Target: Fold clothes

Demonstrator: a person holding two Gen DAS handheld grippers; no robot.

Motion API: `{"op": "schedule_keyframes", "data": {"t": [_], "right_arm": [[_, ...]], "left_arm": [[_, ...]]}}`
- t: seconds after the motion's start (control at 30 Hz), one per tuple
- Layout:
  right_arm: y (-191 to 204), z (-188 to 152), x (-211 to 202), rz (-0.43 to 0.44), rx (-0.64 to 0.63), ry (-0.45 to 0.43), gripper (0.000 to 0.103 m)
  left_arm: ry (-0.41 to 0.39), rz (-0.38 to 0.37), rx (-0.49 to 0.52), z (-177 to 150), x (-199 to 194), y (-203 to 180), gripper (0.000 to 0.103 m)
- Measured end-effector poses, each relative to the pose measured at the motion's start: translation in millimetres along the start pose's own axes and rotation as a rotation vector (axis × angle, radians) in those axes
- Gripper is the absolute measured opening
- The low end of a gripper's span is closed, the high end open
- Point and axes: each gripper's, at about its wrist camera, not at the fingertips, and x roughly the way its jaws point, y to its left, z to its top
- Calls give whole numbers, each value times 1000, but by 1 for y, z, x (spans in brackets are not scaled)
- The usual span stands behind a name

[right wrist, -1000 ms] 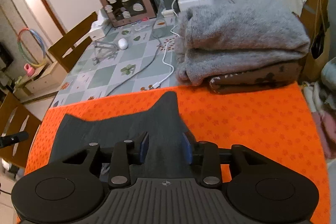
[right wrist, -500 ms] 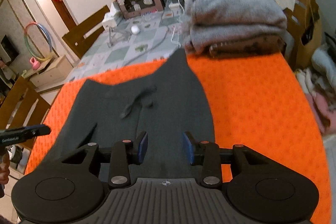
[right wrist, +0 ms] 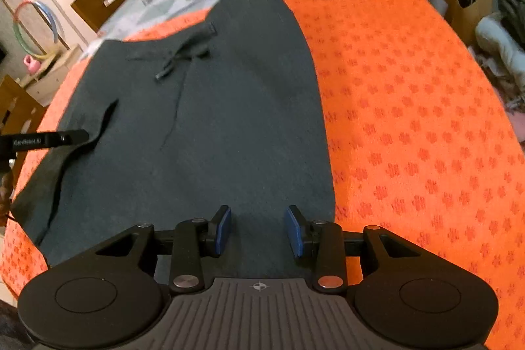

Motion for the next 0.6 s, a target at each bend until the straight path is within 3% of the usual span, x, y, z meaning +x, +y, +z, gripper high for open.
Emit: {"op": "schedule_keyframes", "data": {"t": [0.13,0.3,0.37,0.6], "right_arm": [[-2,6,3,-11,-12,6,39],[-4,14,6,-25,-27,12,40],[-5,31,8,-22,-40,-11,40],[-11,91,30,-22,-96,-61,41]], "left_arm": [[-5,-9,-35,3,-4,5,29],[-68,21,-92,27,-12,16,31],[-95,34,-116,37,-16,21,39],[-192,81,-199,72,-27,39,55]]}}
